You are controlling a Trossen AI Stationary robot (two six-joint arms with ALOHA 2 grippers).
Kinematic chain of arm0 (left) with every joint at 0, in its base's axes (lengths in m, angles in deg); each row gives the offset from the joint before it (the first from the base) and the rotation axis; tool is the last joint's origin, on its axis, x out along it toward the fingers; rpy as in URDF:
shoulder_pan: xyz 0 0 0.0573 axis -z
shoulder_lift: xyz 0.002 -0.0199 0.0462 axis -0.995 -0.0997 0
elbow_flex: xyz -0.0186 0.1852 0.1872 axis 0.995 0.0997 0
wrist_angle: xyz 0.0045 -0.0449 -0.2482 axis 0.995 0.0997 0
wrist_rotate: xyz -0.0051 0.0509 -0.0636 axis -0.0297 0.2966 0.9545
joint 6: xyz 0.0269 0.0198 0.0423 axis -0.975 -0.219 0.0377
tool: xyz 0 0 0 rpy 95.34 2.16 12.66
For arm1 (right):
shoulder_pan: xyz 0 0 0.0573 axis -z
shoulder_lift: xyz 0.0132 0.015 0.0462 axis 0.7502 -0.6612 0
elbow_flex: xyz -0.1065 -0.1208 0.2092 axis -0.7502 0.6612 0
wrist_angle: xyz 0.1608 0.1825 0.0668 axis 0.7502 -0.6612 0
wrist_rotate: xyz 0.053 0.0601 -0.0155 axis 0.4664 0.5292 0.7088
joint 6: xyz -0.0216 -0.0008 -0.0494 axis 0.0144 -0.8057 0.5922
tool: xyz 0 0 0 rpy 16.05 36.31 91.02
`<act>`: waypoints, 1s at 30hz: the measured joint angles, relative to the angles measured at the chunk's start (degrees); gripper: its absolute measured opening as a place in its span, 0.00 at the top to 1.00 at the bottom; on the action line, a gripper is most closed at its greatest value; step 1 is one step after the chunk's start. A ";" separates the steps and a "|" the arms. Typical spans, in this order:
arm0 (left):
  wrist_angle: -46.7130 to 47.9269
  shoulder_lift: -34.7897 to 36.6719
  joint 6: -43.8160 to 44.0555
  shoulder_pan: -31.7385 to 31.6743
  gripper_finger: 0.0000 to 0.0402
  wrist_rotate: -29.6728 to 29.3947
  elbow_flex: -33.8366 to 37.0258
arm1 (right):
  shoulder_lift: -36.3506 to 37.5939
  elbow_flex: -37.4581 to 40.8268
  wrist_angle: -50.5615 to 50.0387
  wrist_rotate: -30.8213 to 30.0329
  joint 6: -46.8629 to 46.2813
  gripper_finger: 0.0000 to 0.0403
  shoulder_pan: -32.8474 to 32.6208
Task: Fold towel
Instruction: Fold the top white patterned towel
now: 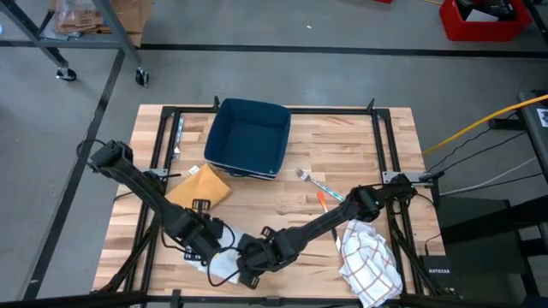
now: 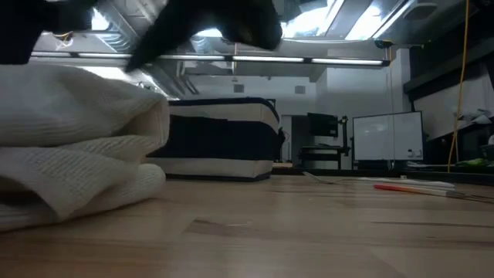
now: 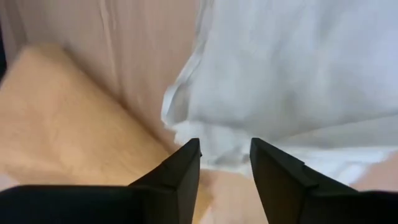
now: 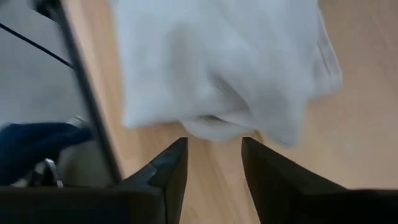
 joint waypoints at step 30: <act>-16.32 1.85 0.48 6.01 0.69 -4.88 10.14 | 0.41 9.48 4.97 -9.19 1.62 0.69 2.79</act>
